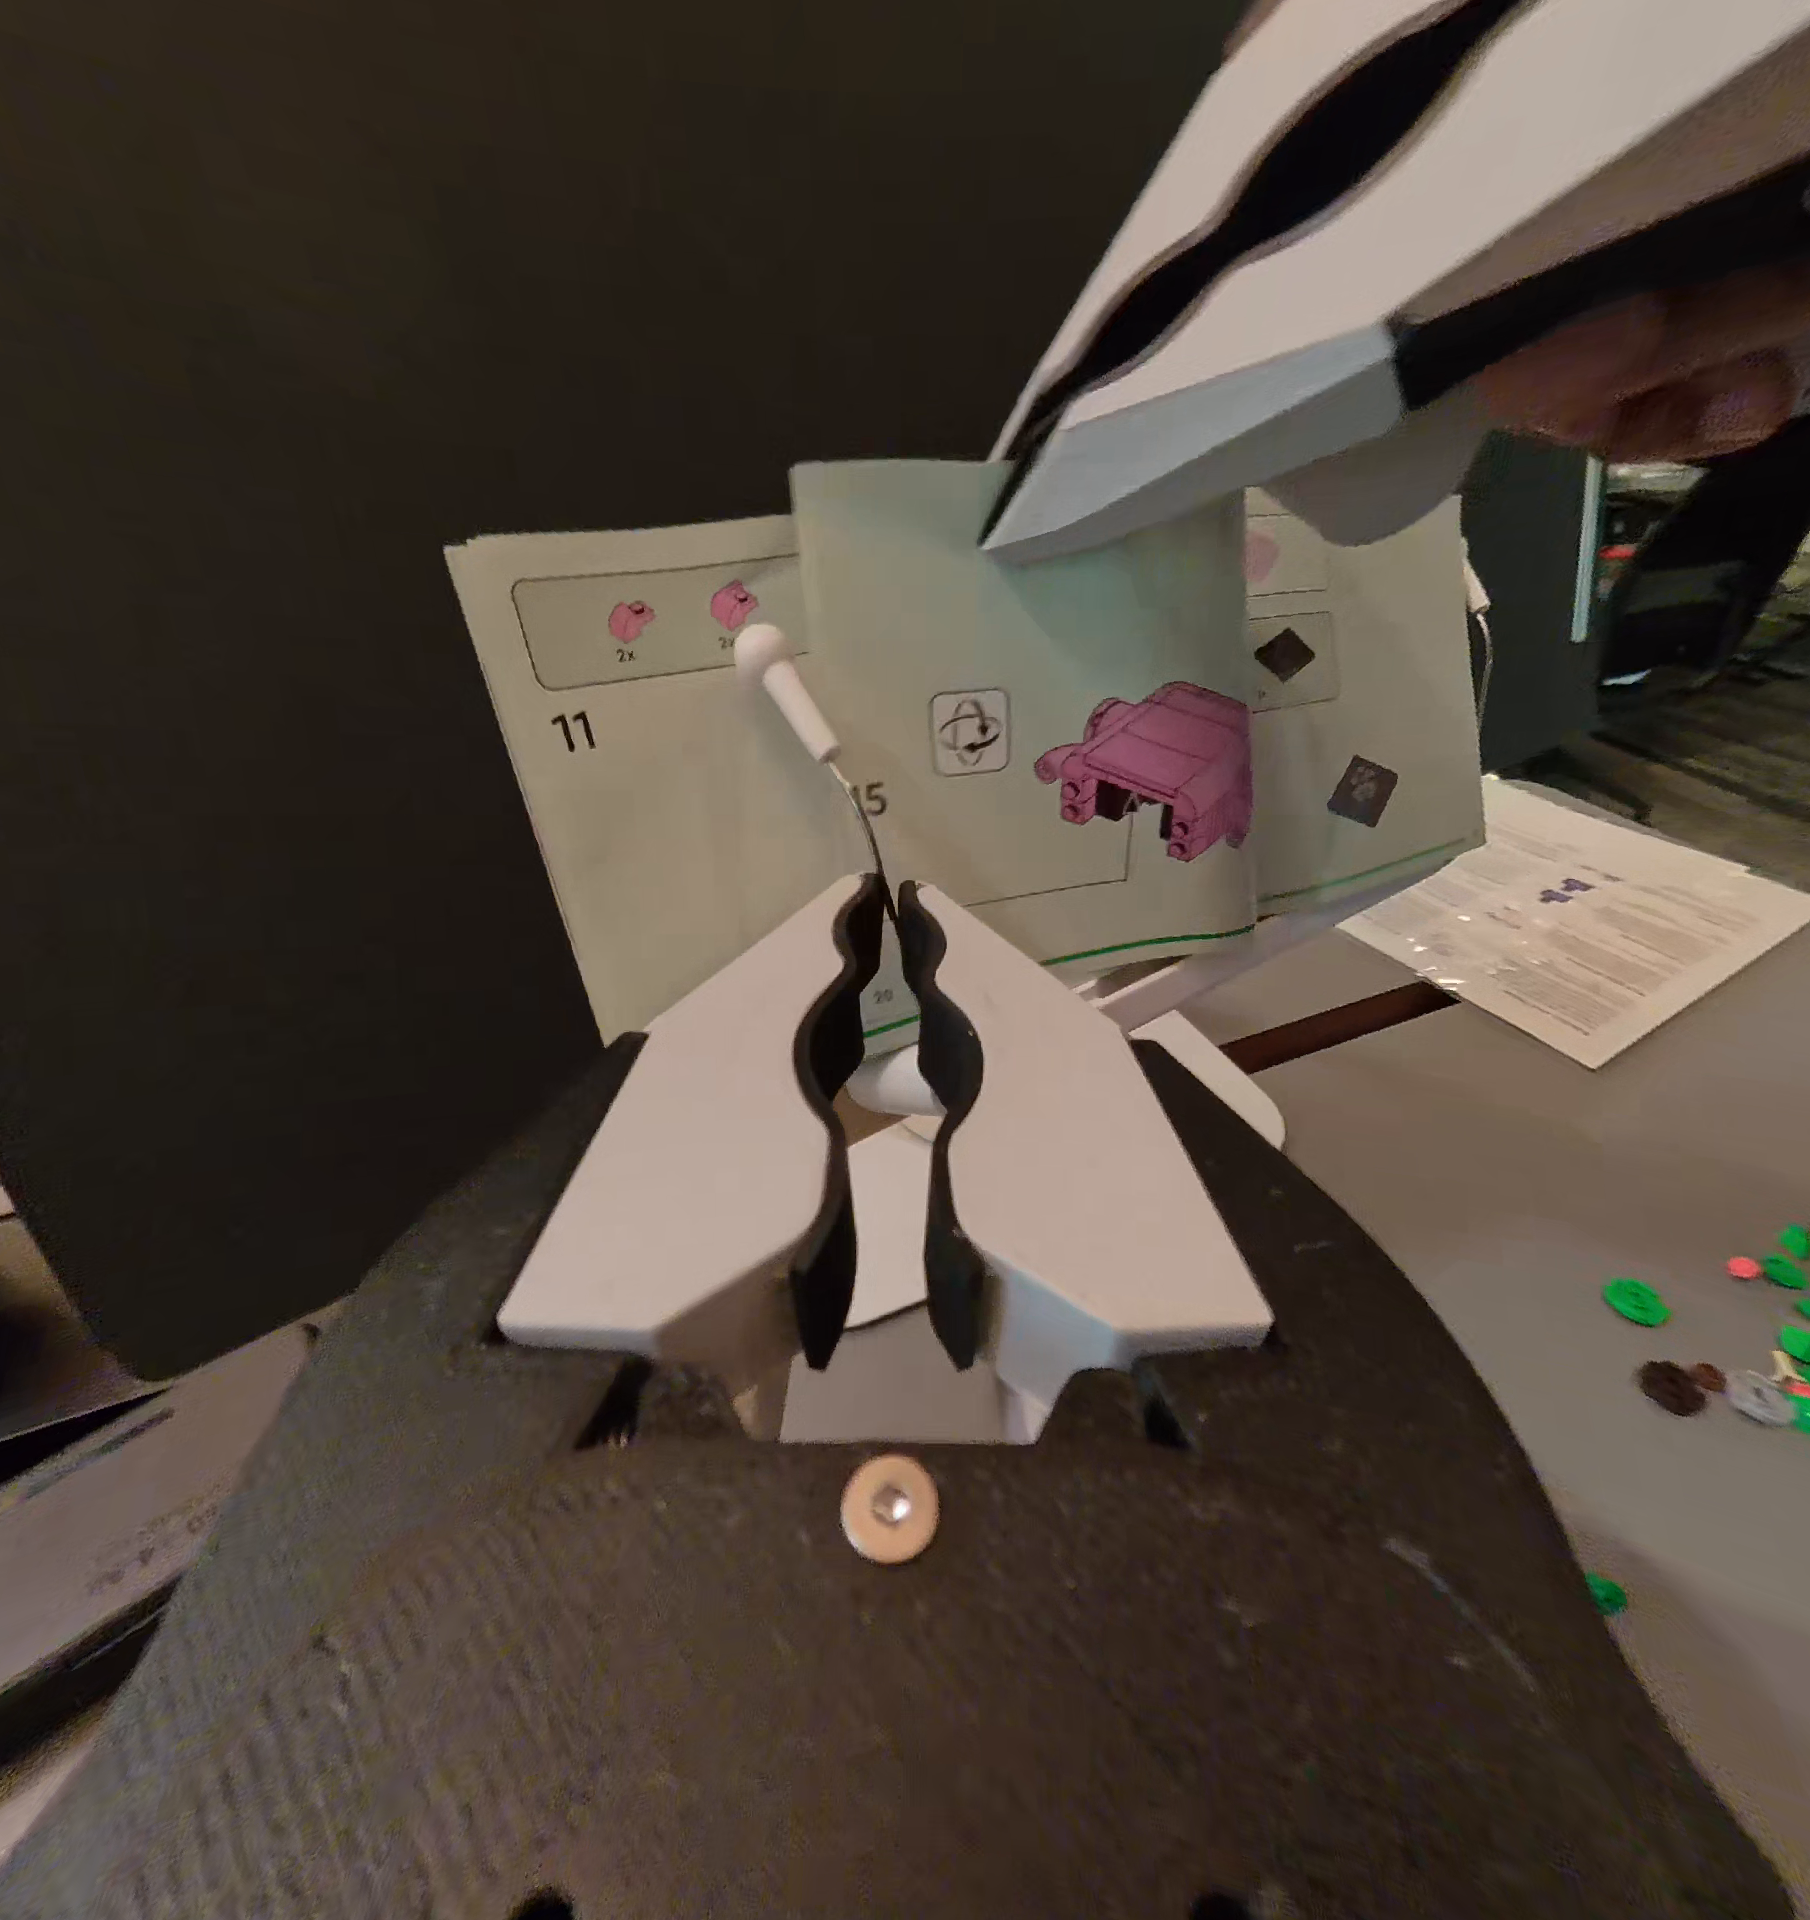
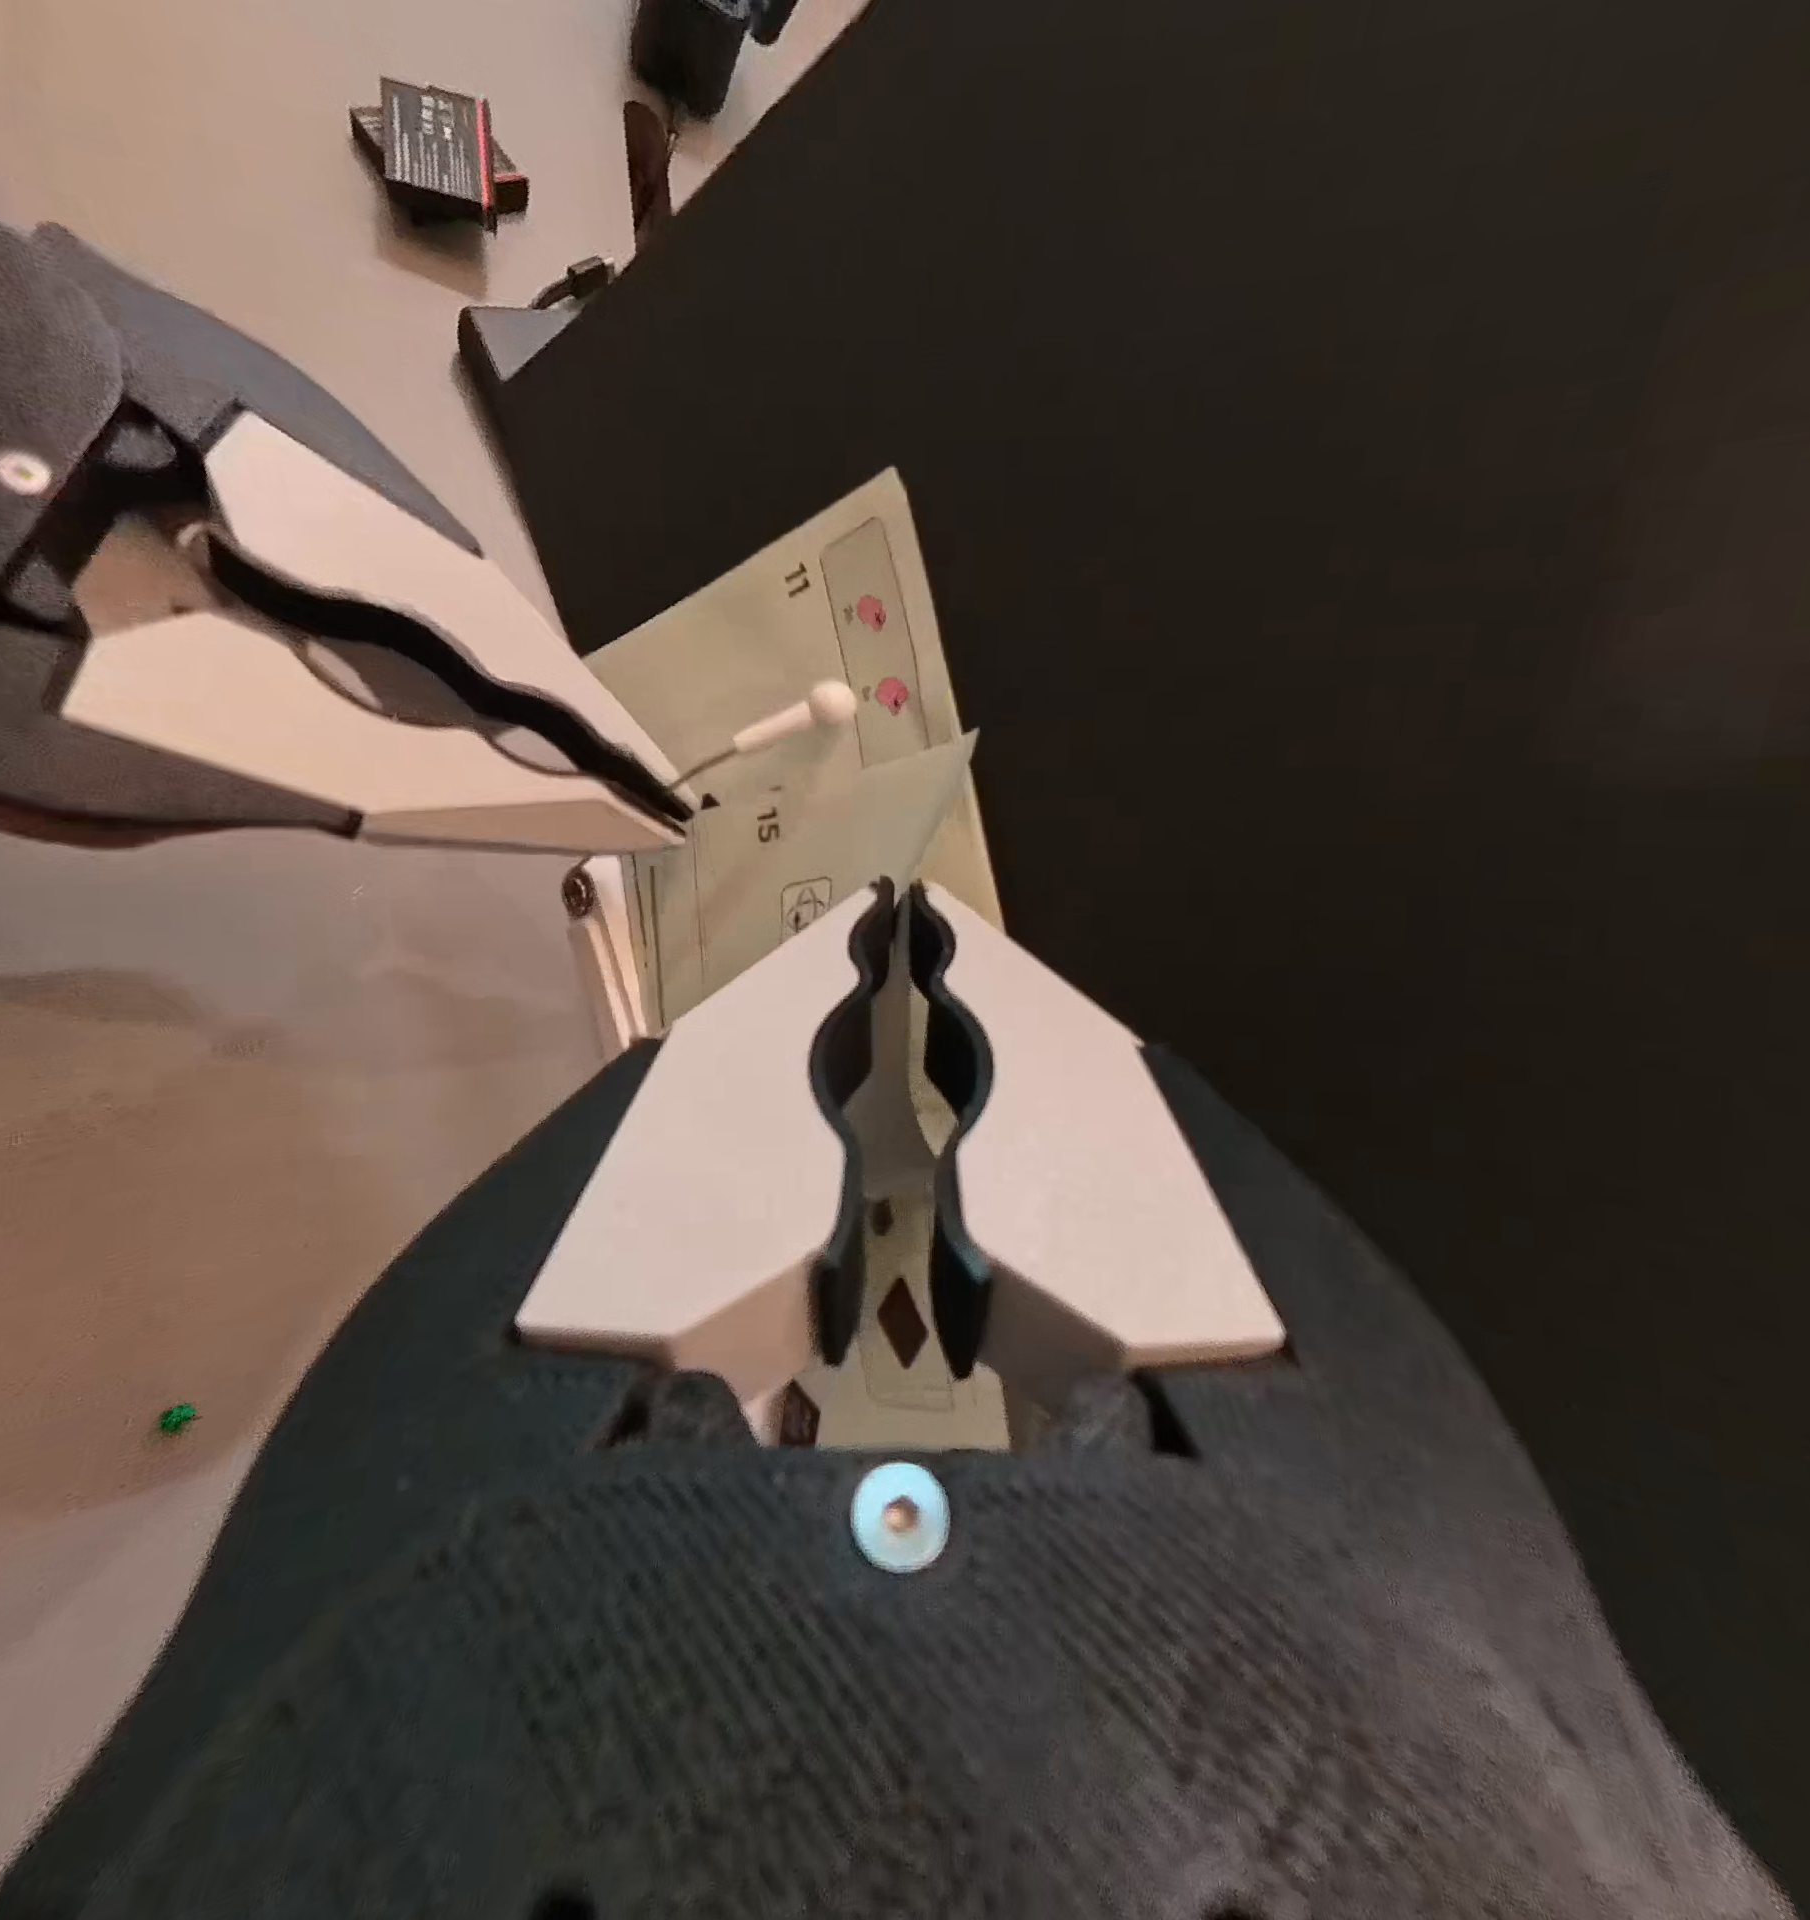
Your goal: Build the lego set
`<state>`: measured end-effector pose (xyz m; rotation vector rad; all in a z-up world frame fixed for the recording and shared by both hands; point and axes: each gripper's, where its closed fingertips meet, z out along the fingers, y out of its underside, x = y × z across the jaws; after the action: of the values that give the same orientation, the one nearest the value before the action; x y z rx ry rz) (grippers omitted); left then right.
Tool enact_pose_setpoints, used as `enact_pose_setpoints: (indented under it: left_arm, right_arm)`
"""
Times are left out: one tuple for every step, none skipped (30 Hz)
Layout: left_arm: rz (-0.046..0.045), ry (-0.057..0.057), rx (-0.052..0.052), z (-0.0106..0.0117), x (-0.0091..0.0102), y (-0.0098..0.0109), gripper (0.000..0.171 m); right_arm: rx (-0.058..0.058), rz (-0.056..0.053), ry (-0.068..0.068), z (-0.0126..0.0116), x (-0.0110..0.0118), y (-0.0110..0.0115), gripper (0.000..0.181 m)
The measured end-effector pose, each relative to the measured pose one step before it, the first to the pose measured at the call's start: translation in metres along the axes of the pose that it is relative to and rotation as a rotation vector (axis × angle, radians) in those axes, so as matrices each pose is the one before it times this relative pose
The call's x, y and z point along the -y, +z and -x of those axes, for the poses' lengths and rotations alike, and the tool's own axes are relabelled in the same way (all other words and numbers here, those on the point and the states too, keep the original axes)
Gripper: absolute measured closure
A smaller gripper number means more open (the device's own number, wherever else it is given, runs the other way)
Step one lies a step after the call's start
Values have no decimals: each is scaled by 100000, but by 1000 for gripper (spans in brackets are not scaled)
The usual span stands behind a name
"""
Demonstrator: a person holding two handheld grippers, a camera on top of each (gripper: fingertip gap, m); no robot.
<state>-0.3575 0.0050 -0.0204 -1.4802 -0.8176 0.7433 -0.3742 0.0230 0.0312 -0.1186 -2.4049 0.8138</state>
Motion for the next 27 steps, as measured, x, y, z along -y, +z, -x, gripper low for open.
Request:
enact_pose_setpoints:
  left_arm:
    - [-810,1771,950,-33,27,-1,171]
    - [-514,1213,452,-21,2,17,171]
    - [-419,426,89,-8,7,-8,171]
    - [-460,-249,-310,-6,2,12,171]
    - [-196,-401,-508,-34,-32,45,171]
    - [89,-219,-516,-19,-41,46,171]
    - [33,-39,-436,-11,6,23,171]
    - [239,18,-222,6,-12,19,171]
    - [321,-40,-184,-1,-13,18,171]
    - [176,-127,-166,-2,-3,14,171]
    - [172,-177,-50,3,-12,21,171]
    - [202,-236,-37,11,-26,36,171]
    - [215,-343,-158,-10,-8,20,171]
    - [274,-363,-225,-7,-6,18,171]
    - [315,-336,-250,-14,-12,6,171]
    - [309,-282,-157,0,-10,20,171]
    - [300,-346,-120,-11,-10,4,171]
    - [111,-408,-62,-2,5,-9,171]
    - [232,-423,-95,9,-10,7,171]
    - [210,-321,-155,11,-7,-6,171]
    - [239,-249,-198,18,-1,-14,171]
    - [232,-332,-334,7,10,-12,171]
    - [96,-425,-392,5,27,-36,170]
    - [-700,-611,-297,27,170,-109,170]
    - [-1719,-710,-366,19,345,-184,168]
    - [-1873,-658,-708,-25,431,-203,165]
    - [-1362,-532,-884,-46,408,-201,162]
  right_arm:
    - [845,142,-271,22,240,350,180]
    - [708,-127,-479,31,276,329,180]
    - [389,-624,-494,7,336,291,180]
    - [244,-987,-341,1,368,267,180]
    - [601,-1099,-271,53,351,249,180]
    - [677,-863,-602,88,282,228,180]
    - [208,-535,-1146,8,205,222,180]
    - [-2,-336,-1333,-42,152,174,180]
    - [429,-454,-896,-1,171,145,180]
    - [463,-377,-203,-22,134,129,180]
    - [319,80,140,-57,69,111,180]
    - [323,249,29,-16,35,98,180]
    - [-240,183,-190,-51,27,38,180]
    - [-1278,-94,-228,-177,68,-6,179]
    - [-1978,-838,80,-246,199,-66,176]
    - [-1493,-1265,284,-176,284,-134,169]
    - [-1026,-1466,475,-94,352,-170,164]
    - [-938,-1416,599,-72,379,-229,160]
    - [-1049,-1055,506,-69,347,-279,156]
    - [-1707,-669,529,-121,285,-375,152]
    - [-2329,-646,718,-140,231,-520,150]
    - [-2244,-787,726,-33,136,-713,148]
    - [-2168,-966,1043,91,28,-921,146]
    - [-1978,-1222,1925,251,-89,-1132,145]
    - [-974,-1141,2849,560,-213,-1356,144]
    - [105,-580,3412,889,-385,-1553,143]
    - [491,62,3746,1159,-520,-1741,142]
